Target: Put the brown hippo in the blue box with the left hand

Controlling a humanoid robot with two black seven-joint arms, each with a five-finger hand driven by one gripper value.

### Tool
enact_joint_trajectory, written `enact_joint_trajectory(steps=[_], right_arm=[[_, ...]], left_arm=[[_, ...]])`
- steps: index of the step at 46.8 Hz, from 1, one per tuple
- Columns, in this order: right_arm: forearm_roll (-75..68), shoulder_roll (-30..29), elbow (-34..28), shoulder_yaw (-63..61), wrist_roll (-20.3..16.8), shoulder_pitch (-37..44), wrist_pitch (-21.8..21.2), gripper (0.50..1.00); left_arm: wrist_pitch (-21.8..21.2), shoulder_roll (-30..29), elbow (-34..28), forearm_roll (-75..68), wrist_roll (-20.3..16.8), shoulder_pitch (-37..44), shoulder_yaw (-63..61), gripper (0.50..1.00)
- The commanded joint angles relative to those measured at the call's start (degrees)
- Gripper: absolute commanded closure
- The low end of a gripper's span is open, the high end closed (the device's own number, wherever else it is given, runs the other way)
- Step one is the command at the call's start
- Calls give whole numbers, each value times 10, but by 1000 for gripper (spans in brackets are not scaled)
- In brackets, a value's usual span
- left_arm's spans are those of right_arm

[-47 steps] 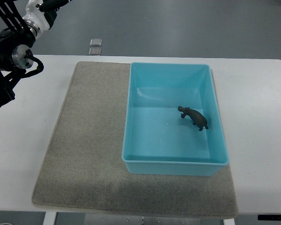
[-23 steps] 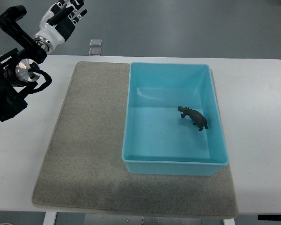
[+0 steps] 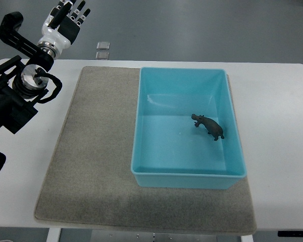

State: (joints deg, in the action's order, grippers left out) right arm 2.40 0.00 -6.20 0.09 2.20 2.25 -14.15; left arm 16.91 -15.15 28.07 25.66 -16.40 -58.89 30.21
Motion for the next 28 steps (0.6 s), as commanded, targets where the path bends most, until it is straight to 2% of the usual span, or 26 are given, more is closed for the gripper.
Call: enact_joint_trajectory(steps=[1, 28], right_arm=[[0, 0, 0, 0, 0, 0, 0, 564], [1, 0, 0, 0, 0, 0, 0, 564]], left_arm=[[24, 3, 0, -1, 0, 5, 0, 506], [28, 6, -3, -8, -3, 9, -1, 504]])
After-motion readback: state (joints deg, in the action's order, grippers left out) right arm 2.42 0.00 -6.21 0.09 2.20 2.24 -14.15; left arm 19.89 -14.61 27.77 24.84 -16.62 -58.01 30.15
